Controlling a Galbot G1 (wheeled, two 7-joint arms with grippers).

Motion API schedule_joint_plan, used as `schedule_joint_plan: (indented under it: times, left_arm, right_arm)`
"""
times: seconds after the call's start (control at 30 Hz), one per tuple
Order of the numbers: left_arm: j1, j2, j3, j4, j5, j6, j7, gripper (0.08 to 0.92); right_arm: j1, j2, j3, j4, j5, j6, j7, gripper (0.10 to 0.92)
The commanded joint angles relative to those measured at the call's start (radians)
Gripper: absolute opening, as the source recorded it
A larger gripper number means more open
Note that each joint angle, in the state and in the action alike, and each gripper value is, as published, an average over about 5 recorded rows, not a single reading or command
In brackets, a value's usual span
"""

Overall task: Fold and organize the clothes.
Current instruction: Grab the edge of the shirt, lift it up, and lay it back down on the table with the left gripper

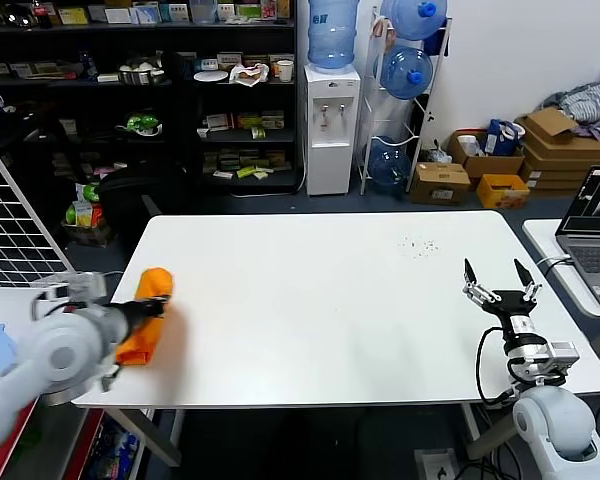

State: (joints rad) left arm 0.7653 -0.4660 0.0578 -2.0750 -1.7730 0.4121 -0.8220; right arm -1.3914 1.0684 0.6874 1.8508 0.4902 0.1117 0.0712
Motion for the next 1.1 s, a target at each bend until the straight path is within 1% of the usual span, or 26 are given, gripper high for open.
schedule_joint_plan:
  times: [0.03, 0.1, 0.17, 0.23, 0.37, 0.57, 0.77, 0.97, 1.03, 1.1]
  left_arm:
    - [-0.455, -0.754, 0.527, 0.267, -0.042, -0.032, -0.192, 0.095]
    - [-0.465, -0.836, 0.546, 0.351, -0.012, -0.031, -0.183, 0.095]
    - [-0.470, -0.885, 0.563, 0.416, 0.018, -0.030, -0.168, 0.095]
    - [-0.470, -0.911, 0.573, 0.457, 0.041, -0.029, -0.157, 0.095]
    - [-0.466, -0.944, 0.574, 0.499, 0.070, -0.030, -0.147, 0.095]
    - [-0.475, -0.977, 0.561, 0.546, 0.102, -0.031, -0.134, 0.095]
    - [-0.478, -0.981, 0.551, 0.575, 0.124, -0.030, -0.116, 0.095]
    - [-0.463, -0.974, 0.539, 0.563, 0.156, -0.035, -0.085, 0.095]
    - [-0.452, -0.973, 0.524, 0.545, 0.171, -0.042, -0.074, 0.105]
    - [-0.436, -0.961, 0.505, 0.514, 0.206, -0.047, -0.058, 0.140]
  right_arm:
    - [-0.004, 0.048, 0.018, 0.023, -0.040, -0.020, 0.030, 0.921]
    - [-0.004, 0.053, 0.017, 0.030, -0.040, -0.023, 0.034, 0.921]
    - [-0.004, 0.054, 0.017, 0.038, -0.036, -0.025, 0.037, 0.921]
    - [-0.005, 0.053, 0.016, 0.044, -0.030, -0.027, 0.039, 0.921]
    - [-0.005, 0.050, 0.016, 0.048, -0.022, -0.028, 0.040, 0.921]
    - [0.003, 0.051, 0.007, 0.047, -0.017, -0.028, 0.042, 0.921]
    - [0.001, 0.048, 0.005, 0.055, -0.012, -0.028, 0.040, 0.921]
    - [-0.012, 0.036, 0.015, 0.077, 0.018, -0.038, 0.020, 0.921]
    - [-0.018, 0.031, 0.017, 0.085, 0.030, -0.049, 0.001, 0.921]
    - [-0.027, 0.025, 0.023, 0.094, 0.053, -0.068, -0.027, 0.921]
